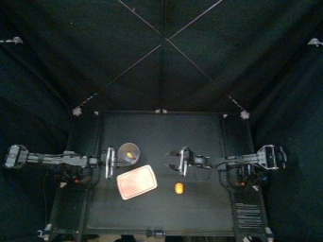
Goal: Pick the shrimp then place it in the grey bowl
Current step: Drop shrimp in the grey bowl and return to neutral
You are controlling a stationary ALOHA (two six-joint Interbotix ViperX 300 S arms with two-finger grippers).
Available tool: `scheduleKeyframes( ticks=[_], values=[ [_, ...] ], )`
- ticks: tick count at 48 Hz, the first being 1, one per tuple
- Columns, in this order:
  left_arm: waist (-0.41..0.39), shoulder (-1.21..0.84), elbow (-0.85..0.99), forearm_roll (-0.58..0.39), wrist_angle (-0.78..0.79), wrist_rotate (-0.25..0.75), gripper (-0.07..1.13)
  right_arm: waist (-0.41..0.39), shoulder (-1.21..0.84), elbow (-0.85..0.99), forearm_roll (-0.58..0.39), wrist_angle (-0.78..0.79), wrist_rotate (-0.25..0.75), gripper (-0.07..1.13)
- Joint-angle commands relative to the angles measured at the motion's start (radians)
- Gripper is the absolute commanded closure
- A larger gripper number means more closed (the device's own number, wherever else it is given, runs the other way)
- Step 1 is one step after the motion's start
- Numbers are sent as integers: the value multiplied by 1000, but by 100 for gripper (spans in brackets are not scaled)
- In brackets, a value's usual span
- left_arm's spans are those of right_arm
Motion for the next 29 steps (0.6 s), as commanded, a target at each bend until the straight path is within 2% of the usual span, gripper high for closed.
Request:
scheduleKeyframes(
  ticks=[1,29],
  values=[
    [2,3,-12,-3,-8,-2,100,-2,-71,29,2,-9,3,15],
    [0,3,-11,-6,-9,-3,100,-2,-304,239,2,-6,5,15]
  ],
)
